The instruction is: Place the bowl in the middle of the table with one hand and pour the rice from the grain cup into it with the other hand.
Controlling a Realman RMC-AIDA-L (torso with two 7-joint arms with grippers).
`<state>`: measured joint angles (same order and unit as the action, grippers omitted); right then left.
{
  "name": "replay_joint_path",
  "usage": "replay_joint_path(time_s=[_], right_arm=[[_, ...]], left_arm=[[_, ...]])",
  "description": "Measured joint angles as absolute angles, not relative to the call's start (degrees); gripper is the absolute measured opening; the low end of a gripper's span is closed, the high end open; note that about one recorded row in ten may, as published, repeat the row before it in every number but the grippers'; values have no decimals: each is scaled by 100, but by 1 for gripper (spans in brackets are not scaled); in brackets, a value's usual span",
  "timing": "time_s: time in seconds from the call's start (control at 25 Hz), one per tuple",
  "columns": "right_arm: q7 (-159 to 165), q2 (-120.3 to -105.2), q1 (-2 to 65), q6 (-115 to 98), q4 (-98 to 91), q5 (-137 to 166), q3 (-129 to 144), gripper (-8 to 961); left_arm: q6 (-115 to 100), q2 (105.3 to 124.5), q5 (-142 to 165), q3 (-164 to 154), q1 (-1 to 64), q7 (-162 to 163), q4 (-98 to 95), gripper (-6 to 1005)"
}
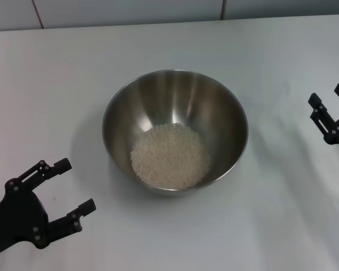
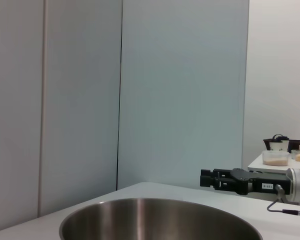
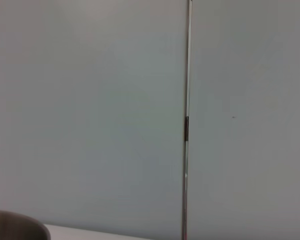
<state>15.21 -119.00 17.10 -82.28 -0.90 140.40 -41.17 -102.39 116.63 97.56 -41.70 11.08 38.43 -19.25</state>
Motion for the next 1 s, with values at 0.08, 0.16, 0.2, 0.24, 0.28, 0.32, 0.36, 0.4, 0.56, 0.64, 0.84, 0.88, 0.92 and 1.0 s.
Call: replay_joint_path(time_s=[0.08,0.16,0.2,0.24,0.28,0.32,0.36,0.4,0.56,0.64,0.84,0.88,0.92,1.0], right_arm=[[1523,-11900,1717,-8238,-86,14037,-4130,582],[1559,-11900,1718,-8322,-73,14035,-4136,585],[1598,-11898,1720,-8374,-71,14033,-4138,586],[1717,-11885,1729,-8501,-82,14030,-4134,587],[1878,-11862,1746,-8633,-104,14030,-4117,588],[2021,-11829,1767,-8750,-126,14035,-4099,589],[2159,-11788,1806,-8889,-185,14061,-4021,590],[2285,-11753,1846,-9016,-237,14082,-3955,591],[2925,-11587,2161,-9461,-706,14132,-3235,595],[3352,-11504,2354,-9634,-967,14133,-2739,597],[4006,-11395,2709,-10115,-1464,14134,-1383,603],[4006,-11395,2709,-10115,-1464,14134,-1383,604],[4113,-11393,2760,-10151,-1539,14127,-1103,605],[4300,-11392,2826,-10173,-1679,14120,-712,607]], left_arm=[[-10247,11663,9756,-4169,1104,3845,-1925,863],[-10250,11663,9756,-4161,1099,3843,-1924,863],[-10251,11663,9756,-4161,1099,3839,-1924,862],[-10251,11663,9756,-4161,1099,3833,-1925,862],[-10252,11663,9756,-4164,1099,3826,-1924,862],[-10252,11663,9756,-4168,1099,3824,-1925,862],[-10253,11663,9756,-4170,1101,3824,-1925,862],[-10252,11663,9756,-4171,1110,3825,-1925,862],[-10250,11663,9792,-4173,1144,3843,-1924,863],[-10243,11663,9801,-4175,1155,3844,-1924,863],[-10226,11663,9806,-4175,1200,3846,-1929,863],[-10226,11663,9806,-4175,1200,3846,-1929,863],[-10221,11663,9807,-4175,1212,3847,-1930,863],[-10210,11662,9808,-4169,1239,3849,-1932,863]])
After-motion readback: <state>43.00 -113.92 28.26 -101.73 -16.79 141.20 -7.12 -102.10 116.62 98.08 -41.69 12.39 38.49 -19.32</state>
